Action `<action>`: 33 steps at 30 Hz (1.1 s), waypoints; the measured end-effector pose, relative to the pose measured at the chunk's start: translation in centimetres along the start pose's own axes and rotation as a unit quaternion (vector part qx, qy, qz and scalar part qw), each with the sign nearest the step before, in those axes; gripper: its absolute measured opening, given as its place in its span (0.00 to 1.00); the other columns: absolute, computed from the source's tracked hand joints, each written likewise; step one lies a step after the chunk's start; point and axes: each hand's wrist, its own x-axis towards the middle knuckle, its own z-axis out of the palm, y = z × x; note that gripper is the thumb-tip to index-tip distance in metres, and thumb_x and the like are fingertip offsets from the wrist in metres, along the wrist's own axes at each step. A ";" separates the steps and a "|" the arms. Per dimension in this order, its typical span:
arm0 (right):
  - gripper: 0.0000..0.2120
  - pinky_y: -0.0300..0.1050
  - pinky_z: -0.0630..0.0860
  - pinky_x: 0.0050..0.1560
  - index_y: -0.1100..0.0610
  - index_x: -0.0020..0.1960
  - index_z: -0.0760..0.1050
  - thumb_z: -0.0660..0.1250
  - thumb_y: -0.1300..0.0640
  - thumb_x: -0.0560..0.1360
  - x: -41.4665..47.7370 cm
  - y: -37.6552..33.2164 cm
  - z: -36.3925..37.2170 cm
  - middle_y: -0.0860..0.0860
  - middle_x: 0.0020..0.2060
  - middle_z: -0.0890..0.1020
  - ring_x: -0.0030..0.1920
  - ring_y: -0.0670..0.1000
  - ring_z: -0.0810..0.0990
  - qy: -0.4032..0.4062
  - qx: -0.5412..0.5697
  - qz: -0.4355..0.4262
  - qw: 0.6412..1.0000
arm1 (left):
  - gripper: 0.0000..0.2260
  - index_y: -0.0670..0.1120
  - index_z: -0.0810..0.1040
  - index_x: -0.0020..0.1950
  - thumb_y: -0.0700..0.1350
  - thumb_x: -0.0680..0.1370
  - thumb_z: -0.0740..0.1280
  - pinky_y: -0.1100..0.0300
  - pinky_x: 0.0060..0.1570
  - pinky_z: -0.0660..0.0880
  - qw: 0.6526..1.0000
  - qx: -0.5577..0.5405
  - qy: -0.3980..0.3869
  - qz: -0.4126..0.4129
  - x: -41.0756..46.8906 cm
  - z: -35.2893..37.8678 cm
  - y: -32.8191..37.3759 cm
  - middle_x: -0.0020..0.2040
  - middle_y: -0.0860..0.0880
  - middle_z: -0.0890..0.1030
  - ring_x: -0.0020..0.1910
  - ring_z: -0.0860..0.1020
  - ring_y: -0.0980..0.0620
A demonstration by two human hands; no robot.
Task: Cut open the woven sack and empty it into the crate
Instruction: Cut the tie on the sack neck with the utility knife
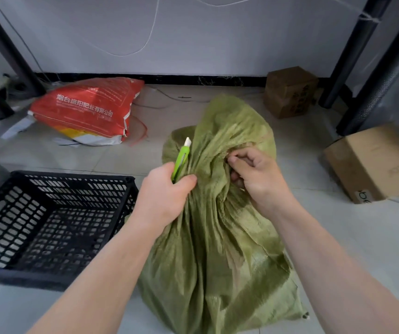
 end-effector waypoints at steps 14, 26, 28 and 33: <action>0.11 0.43 0.71 0.35 0.53 0.41 0.73 0.60 0.62 0.81 0.3 2.1 7.2 0.56 0.35 0.76 0.35 0.53 0.73 -0.088 0.235 0.064 0.966 | 0.22 0.55 0.73 0.58 0.49 0.66 0.74 0.60 0.51 0.78 0.957 -0.262 -0.090 -0.083 0.1 -1.3 -3.0 0.54 0.54 0.83 0.53 0.82 0.57; 0.09 0.37 0.64 0.19 0.50 0.46 0.71 0.57 0.57 0.83 1.9 0.4 8.9 0.48 0.45 0.83 0.22 0.48 0.78 0.010 -0.034 0.090 0.995 | 0.18 0.48 0.73 0.62 0.36 0.74 0.69 0.42 0.56 0.78 0.928 -0.318 0.029 -0.191 1.9 -2.6 -4.5 0.53 0.42 0.83 0.51 0.82 0.42; 0.08 0.36 0.62 0.18 0.51 0.47 0.72 0.57 0.55 0.83 3.0 0.2 8.9 0.48 0.45 0.85 0.22 0.47 0.78 0.037 -0.066 0.116 0.990 | 0.17 0.50 0.73 0.62 0.37 0.74 0.69 0.42 0.56 0.77 0.919 -0.334 0.041 -0.206 1.5 -3.5 -5.1 0.54 0.44 0.82 0.52 0.82 0.44; 0.10 0.35 0.67 0.21 0.51 0.45 0.74 0.57 0.57 0.80 5.3 0.1 9.4 0.48 0.39 0.85 0.20 0.46 0.76 0.057 -0.244 0.100 0.963 | 0.16 0.58 0.73 0.55 0.40 0.74 0.70 0.42 0.58 0.76 0.898 -0.356 0.100 -0.240 -0.9 -4.7 -6.4 0.53 0.48 0.82 0.53 0.81 0.45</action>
